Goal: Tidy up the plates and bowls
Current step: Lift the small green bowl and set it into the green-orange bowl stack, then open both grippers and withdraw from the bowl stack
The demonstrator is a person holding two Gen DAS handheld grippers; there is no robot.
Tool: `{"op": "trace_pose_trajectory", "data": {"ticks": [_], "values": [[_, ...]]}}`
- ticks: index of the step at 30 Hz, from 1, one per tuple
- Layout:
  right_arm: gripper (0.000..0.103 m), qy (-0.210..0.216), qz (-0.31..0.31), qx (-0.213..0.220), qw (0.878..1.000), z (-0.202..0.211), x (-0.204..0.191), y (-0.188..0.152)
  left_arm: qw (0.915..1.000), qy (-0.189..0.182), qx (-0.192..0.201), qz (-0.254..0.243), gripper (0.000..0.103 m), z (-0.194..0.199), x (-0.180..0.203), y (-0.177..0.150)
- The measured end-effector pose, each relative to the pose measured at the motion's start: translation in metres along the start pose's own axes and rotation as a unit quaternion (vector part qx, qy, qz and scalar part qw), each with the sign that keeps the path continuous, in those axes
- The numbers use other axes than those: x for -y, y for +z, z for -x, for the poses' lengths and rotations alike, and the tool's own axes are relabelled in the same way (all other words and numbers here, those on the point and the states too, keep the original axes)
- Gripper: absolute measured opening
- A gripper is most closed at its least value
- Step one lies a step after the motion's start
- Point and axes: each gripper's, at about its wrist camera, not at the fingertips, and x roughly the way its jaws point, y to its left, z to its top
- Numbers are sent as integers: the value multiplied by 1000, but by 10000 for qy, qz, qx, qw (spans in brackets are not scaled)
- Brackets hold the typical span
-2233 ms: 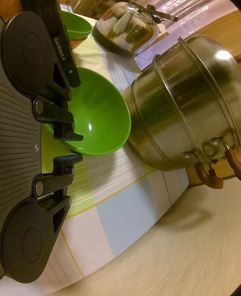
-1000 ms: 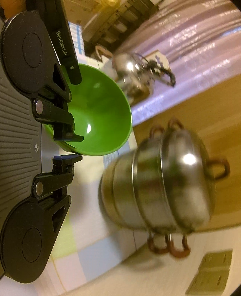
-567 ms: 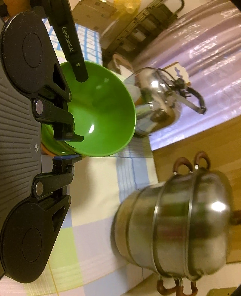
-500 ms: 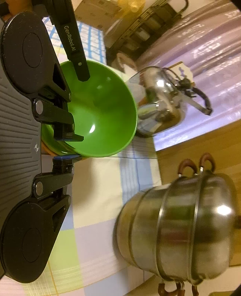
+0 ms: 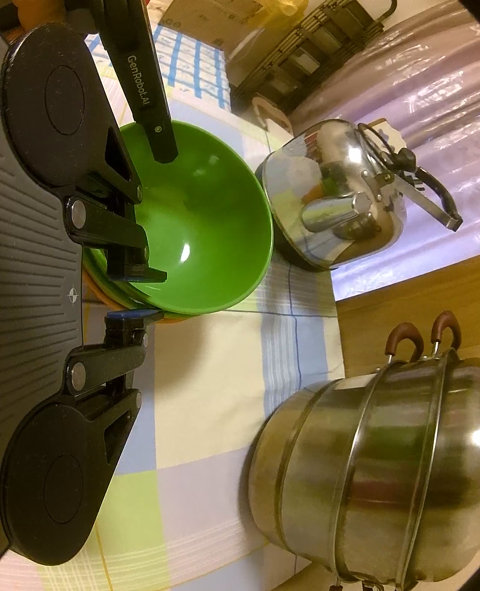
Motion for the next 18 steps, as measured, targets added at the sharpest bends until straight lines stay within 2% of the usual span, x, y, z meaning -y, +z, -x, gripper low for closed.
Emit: {"op": "trace_pose_trajectory", "data": {"ticks": [14,18], "values": [[15,63,171,-41,9998,-4,0,-3,10000,65,2,-11,12,-5,-1,-1],[20,144,148,21,9998,1,1,-3,9999,87,121,41,12,4,-3,-2]]}}
